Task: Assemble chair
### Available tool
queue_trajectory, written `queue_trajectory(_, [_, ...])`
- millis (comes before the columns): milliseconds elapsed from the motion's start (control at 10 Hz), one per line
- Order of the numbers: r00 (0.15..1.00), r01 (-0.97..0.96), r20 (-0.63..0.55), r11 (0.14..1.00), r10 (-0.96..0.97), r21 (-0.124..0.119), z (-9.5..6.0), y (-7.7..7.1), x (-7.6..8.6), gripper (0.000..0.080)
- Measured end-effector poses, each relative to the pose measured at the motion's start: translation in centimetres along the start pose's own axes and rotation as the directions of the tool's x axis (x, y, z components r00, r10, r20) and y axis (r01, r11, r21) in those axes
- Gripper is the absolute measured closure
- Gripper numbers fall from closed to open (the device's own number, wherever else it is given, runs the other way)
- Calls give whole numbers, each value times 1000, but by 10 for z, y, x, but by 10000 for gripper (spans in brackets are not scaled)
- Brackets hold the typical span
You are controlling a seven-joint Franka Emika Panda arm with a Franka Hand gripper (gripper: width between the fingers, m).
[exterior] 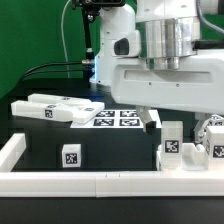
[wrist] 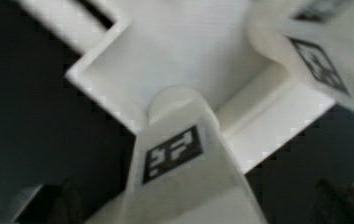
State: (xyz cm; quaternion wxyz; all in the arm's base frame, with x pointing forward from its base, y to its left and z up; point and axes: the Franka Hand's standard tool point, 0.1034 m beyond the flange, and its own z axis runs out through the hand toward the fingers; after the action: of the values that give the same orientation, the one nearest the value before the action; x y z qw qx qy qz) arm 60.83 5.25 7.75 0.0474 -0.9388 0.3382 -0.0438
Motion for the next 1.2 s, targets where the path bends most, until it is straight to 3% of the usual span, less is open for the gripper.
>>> queue_trajectory(100, [1000, 5, -16, 1000, -4, 6, 1, -1, 0, 235])
queue_trajectory(200, [998, -54, -16, 999, 54, 6, 1, 0, 0, 372])
queue_trajectory(300, [998, -58, -15, 998, 58, 4, 2, 1, 1, 372])
queue_trajectory(400, [986, -166, -14, 986, 166, 7, 2, 0, 0, 468])
queue_trajectory(600, [932, -362, -7, 932, 362, 1, 3, 1, 1, 515])
queue_trajectory(700, [859, -511, 0, 859, 512, -12, 3, 0, 1, 515])
queue_trajectory(800, [702, -712, -3, 701, 712, -27, 3, -1, 1, 515])
queue_trajectory(1000, [382, -924, 46, 383, 923, -14, 5, 4, 4, 515])
queue_trajectory(1100, [356, -934, 60, 358, 932, -16, 5, 5, 4, 515])
queue_trajectory(1200, [388, -921, 59, 390, 920, -14, 5, 4, 3, 515])
